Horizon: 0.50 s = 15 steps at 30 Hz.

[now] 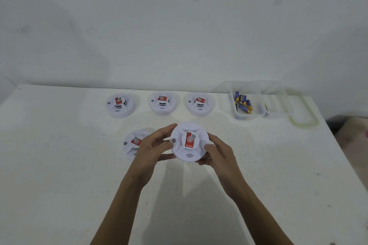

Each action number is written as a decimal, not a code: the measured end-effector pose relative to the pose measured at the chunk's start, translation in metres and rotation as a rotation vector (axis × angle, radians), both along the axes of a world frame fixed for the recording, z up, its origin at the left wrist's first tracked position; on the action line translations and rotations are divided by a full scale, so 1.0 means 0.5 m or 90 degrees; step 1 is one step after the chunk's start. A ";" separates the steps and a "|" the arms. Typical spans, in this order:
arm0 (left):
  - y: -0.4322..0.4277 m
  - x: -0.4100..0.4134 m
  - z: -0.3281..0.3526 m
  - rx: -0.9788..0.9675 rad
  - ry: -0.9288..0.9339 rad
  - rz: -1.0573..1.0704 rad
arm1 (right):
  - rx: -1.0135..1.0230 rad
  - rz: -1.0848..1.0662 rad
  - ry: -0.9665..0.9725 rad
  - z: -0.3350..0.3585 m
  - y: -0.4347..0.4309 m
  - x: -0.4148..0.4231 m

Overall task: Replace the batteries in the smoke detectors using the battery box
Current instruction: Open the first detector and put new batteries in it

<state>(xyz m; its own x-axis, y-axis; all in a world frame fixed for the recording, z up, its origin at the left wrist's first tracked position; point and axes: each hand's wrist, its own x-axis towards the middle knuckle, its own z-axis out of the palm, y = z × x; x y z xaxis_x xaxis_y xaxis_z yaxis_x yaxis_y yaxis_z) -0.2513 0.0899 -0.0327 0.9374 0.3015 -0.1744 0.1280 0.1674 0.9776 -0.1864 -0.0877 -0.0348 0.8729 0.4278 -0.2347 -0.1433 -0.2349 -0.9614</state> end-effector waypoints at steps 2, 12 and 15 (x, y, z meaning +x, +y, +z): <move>0.000 0.000 0.000 0.000 -0.001 0.000 | 0.000 -0.002 0.001 0.001 0.001 0.001; -0.001 -0.001 -0.002 0.000 0.001 0.000 | -0.004 -0.013 -0.002 0.000 0.003 0.001; -0.001 -0.001 -0.002 -0.002 0.003 0.001 | -0.005 -0.008 -0.005 0.000 0.003 0.001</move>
<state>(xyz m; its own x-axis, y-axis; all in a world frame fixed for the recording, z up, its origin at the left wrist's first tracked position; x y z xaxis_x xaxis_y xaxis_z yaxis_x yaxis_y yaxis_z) -0.2521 0.0896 -0.0336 0.9361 0.3021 -0.1799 0.1324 0.1713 0.9763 -0.1859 -0.0863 -0.0349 0.8800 0.4151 -0.2308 -0.1381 -0.2413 -0.9606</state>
